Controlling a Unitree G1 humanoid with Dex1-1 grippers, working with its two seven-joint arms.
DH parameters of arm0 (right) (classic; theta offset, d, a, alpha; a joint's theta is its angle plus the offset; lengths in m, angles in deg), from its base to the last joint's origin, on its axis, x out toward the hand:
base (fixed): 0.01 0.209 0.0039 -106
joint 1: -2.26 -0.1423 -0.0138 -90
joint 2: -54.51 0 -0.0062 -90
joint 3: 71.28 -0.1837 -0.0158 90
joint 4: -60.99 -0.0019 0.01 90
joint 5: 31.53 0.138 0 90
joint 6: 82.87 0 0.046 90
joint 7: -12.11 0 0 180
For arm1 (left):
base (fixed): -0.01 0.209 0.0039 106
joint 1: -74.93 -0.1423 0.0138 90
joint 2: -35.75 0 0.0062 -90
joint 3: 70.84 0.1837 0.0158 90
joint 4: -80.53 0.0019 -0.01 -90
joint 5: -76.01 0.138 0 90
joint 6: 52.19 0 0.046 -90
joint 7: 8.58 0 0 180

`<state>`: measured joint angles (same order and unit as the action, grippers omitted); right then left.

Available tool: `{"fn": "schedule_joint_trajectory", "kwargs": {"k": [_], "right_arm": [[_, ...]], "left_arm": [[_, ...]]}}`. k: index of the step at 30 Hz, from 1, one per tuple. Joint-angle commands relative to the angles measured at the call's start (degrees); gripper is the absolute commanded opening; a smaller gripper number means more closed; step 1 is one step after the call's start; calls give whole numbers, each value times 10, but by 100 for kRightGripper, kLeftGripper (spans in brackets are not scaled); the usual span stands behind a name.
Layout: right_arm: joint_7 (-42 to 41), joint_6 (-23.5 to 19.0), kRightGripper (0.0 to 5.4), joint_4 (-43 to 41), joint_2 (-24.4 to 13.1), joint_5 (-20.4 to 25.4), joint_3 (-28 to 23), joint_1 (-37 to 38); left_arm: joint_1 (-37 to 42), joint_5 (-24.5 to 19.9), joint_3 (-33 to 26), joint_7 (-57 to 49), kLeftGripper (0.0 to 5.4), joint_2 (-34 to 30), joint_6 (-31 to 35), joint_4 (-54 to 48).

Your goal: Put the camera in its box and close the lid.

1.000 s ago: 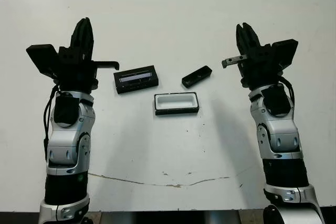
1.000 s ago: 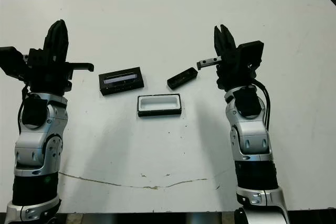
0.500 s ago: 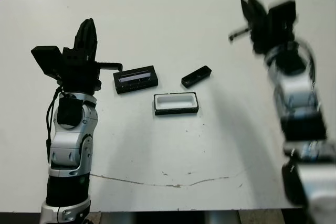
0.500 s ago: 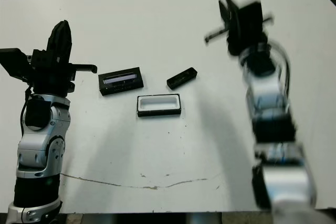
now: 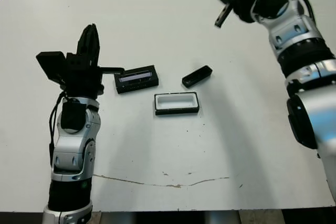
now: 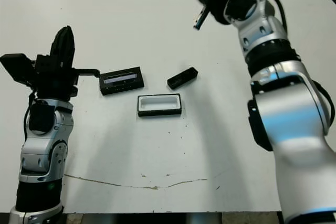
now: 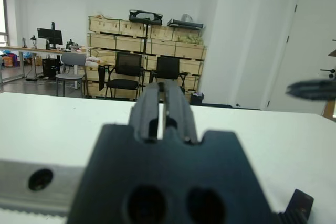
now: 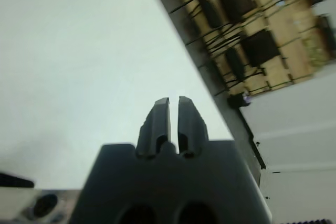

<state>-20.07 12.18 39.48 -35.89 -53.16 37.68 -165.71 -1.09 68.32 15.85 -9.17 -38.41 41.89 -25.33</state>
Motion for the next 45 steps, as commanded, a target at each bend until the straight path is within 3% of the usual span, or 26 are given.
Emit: {"fn": "schedule_joint_trajectory", "kwargs": {"k": [1,7,45], "right_arm": [[-19,-12,0,32,23,-22,21,1],[-11,-37,0,52,47,-39,30,16],[-81,-14,0,45,103,-51,54,68]], "left_arm": [[-13,7,2,-6,1,4,7,2],[-18,3,1,-7,1,7,7,0],[-18,-3,1,-7,1,15,-3,14]]}}
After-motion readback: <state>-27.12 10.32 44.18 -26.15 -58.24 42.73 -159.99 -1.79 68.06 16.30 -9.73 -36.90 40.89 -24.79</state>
